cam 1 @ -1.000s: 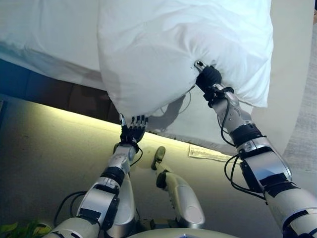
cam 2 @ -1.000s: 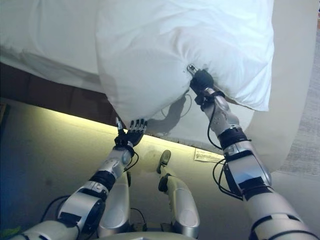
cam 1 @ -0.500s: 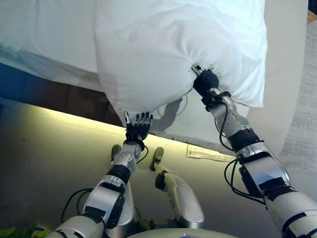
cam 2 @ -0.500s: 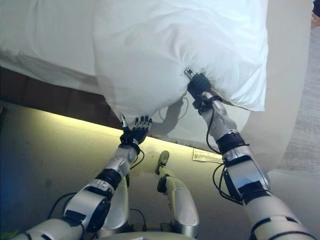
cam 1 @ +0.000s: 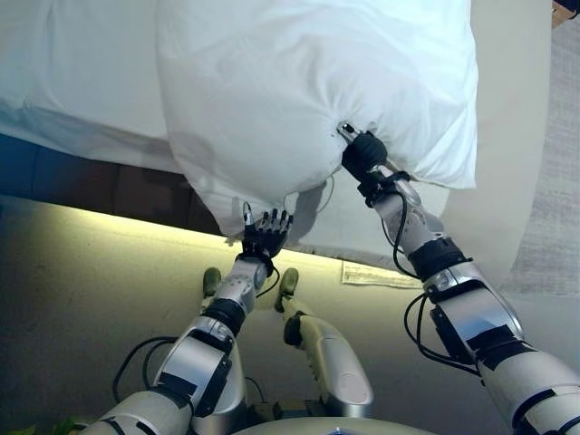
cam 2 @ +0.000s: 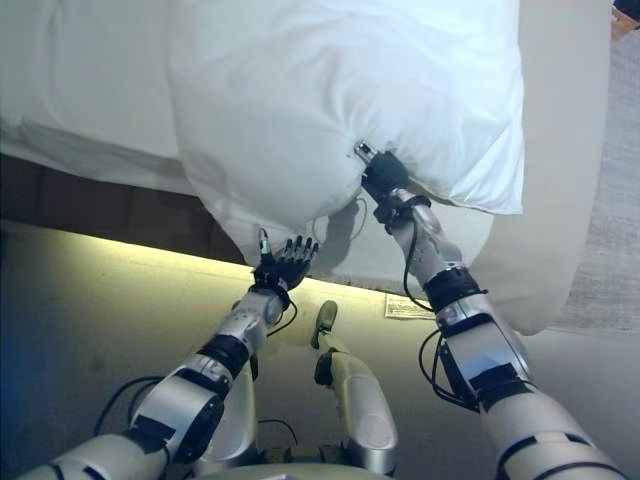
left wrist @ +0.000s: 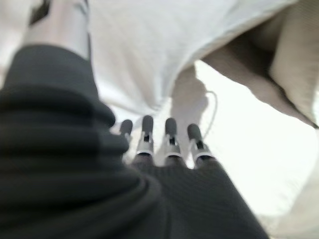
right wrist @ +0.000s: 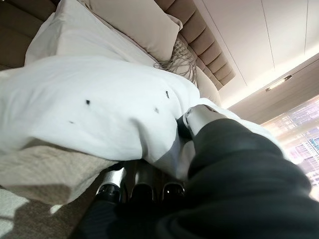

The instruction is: Make the bed neatly

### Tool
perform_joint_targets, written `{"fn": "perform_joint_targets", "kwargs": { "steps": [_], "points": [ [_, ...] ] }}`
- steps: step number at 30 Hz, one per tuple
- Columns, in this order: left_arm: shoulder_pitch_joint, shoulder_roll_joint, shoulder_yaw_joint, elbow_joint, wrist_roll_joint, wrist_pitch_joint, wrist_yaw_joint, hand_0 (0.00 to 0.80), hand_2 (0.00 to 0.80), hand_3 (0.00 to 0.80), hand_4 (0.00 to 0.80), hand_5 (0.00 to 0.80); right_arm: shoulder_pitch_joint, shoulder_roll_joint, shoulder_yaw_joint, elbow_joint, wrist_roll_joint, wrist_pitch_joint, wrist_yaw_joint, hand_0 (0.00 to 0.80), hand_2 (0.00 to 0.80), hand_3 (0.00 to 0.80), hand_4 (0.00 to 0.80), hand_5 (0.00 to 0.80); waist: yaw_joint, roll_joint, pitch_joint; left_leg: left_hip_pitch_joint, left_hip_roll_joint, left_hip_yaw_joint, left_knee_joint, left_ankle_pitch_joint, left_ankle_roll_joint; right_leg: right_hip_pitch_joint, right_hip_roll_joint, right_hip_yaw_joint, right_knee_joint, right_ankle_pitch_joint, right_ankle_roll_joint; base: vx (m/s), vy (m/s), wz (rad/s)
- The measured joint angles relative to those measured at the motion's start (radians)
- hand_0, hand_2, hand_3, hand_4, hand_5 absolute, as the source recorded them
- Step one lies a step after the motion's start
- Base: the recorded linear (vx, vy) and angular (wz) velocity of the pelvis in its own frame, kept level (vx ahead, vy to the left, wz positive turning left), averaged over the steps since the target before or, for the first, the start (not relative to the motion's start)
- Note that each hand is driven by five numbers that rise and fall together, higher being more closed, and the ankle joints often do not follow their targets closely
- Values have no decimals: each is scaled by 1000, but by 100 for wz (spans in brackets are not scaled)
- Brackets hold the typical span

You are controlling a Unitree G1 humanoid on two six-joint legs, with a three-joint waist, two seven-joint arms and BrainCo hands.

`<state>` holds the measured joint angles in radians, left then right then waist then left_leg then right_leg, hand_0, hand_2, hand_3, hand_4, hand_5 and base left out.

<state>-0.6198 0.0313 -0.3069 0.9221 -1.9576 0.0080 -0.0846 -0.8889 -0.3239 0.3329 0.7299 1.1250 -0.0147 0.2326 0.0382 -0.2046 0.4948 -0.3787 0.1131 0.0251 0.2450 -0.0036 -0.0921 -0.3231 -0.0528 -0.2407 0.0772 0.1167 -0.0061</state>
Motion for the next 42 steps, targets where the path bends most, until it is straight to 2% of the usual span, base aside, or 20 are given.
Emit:
{"fn": "perform_joint_targets", "kwargs": {
  "steps": [6, 9, 15, 19, 28, 34, 39, 42],
  "points": [
    [-28, -69, -36, 0, 0, 6, -13, 0, 0, 0, 0, 0, 0, 4, 10, -18, -5, 2, 2, 800, 800, 800, 800, 800, -2, 0, 0, 0, 0, 10, -12, 0, 0, -8, 0, 10, -5, 0, 0, 1, 40, -4],
    [-44, -70, -38, -1, 0, 4, -11, 0, 0, 0, 0, 0, -1, 9, 21, -36, -14, 5, 2, 800, 800, 800, 800, 800, -24, 0, 0, 0, 0, 16, -20, 0, 0, -14, -1, 14, -5, 0, 0, -2, 14, -4],
    [-46, -73, -66, 0, 0, -2, -8, 0, 0, 0, 0, 0, -4, 11, 37, -49, -14, 9, 2, 800, 800, 800, 800, 800, -27, 0, 0, -1, 0, 22, -25, 0, 0, -21, 0, 14, -5, 0, 0, -2, 1, -2],
    [-49, -73, -63, -1, 0, -58, -72, 0, 0, 0, 0, 0, -4, 11, 37, -49, -14, 19, 5, 800, 800, 800, 800, 800, -28, 0, 0, 0, 0, 24, -25, 0, 0, -21, -1, 15, -5, 0, 0, 12, 37, -1],
    [-51, -76, 19, -45, 0, -197, -204, 0, 0, 0, 0, 0, -4, 11, 37, -46, -15, 28, 20, 800, 800, 800, 800, 800, -26, 1, 0, 0, -2, 22, -29, 3, 3, -21, -4, 11, -5, 0, 0, 0, 24, 0],
    [-52, -91, 56, -46, 1, -238, -256, 0, 0, 0, 0, 0, -1, 11, 37, -41, -15, 41, 22, 800, 800, 800, 800, 800, -25, 1, 0, 0, -5, 11, -40, 11, 2, -20, -7, -1, -5, 0, 0, -1, -7, 5],
    [-51, -93, 78, -49, 1, -242, -280, 0, 0, 0, 0, 0, 7, 11, 37, -34, -14, 42, 47, 800, 800, 800, 800, 800, -21, 1, 0, 0, -5, -4, -48, 21, -1, -15, -7, -17, -5, 0, 0, 0, -25, 9],
    [-48, -95, 117, -51, 0, -252, -289, 0, 0, 0, 0, 0, 7, 11, 36, -21, -14, 42, 57, 800, 800, 800, 800, 800, -21, 1, 0, 4, -6, -14, -49, 26, -2, -7, -7, -24, -5, 0, 0, -4, -22, 9]
  ]
}}
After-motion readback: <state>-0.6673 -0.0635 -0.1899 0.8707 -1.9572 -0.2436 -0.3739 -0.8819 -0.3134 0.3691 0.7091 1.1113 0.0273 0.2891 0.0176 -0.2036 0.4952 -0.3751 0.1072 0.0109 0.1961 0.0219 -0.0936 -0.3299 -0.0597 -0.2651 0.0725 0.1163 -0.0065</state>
